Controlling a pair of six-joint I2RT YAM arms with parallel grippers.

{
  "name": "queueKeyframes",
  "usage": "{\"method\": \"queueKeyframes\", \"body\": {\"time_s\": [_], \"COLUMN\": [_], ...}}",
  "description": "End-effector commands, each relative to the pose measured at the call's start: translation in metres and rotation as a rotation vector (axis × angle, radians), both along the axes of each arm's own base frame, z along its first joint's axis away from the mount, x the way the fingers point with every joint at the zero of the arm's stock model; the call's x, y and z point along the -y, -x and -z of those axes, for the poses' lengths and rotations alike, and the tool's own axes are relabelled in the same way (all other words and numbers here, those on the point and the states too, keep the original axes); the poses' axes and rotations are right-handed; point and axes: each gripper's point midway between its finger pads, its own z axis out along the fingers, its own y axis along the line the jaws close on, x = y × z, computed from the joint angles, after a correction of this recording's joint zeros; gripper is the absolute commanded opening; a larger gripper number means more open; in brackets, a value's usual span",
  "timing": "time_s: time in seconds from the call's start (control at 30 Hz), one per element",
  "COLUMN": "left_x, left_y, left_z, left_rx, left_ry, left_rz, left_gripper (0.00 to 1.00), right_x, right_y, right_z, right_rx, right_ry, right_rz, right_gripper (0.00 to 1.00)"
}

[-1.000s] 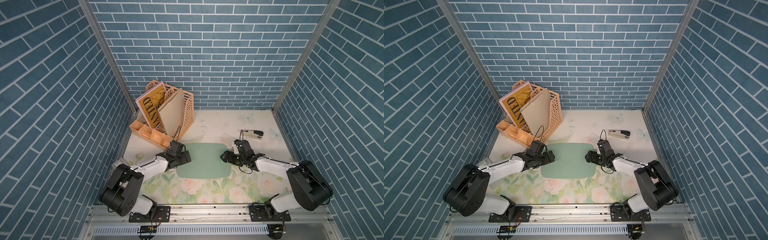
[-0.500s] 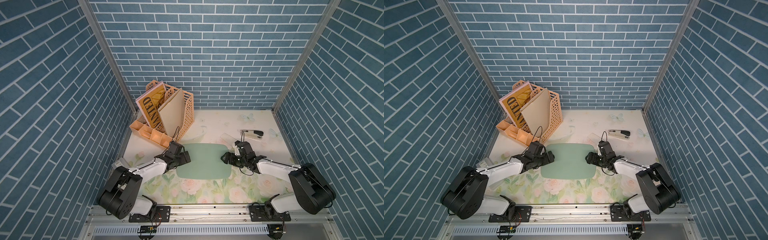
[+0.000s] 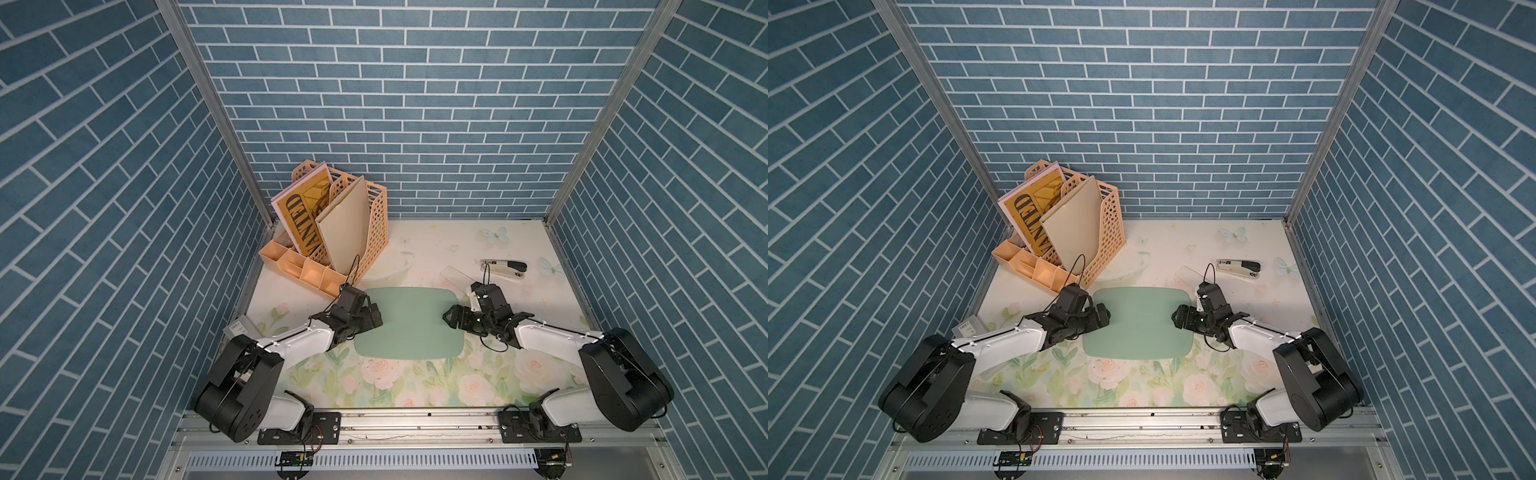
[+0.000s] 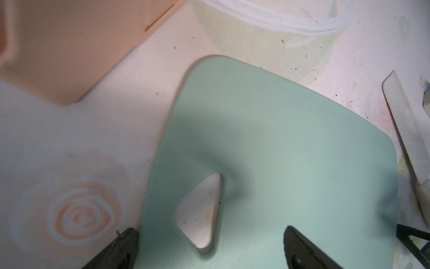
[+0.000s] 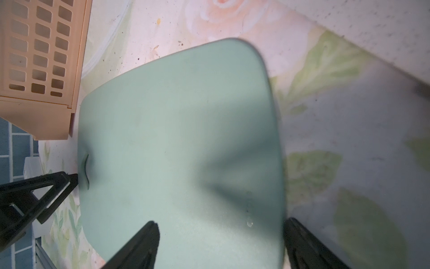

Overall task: Align the knife with the edge of the cutting board
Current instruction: Move the work surface to the center of the board.

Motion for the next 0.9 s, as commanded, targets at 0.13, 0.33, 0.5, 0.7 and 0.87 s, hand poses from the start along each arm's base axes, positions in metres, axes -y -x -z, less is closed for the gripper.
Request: {"method": "queueKeyframes", "body": {"time_s": [0.13, 0.33, 0.5, 0.7, 0.87], "left_x": [0.029, 0.024, 0.025, 0.03, 0.036], "left_y": [0.035, 0.035, 0.028, 0.015, 0.002], "left_z": [0.005, 0.007, 0.003, -0.003, -0.006], "left_rx": [-0.08, -0.079, -0.069, -0.052, -0.048], "left_ry": [0.092, 0.057, 0.044, 0.028, 0.017], "left_rz": [0.098, 0.089, 0.088, 0.088, 0.087], "left_gripper": [1.0, 1.0, 1.0, 1.0, 1.0], "right_x": [0.0, 0.002, 0.002, -0.002, -0.008], "right_y": [0.033, 0.038, 0.039, 0.027, 0.012], "right_z": [0.012, 0.014, 0.016, 0.014, 0.01], "right_rx": [-0.106, -0.113, -0.115, -0.104, -0.087], "right_ry": [-0.033, -0.037, -0.037, -0.026, -0.022], "right_rz": [-0.034, -0.035, -0.035, -0.028, -0.016], "right_gripper": [0.87, 0.87, 0.87, 0.87, 0.87]}}
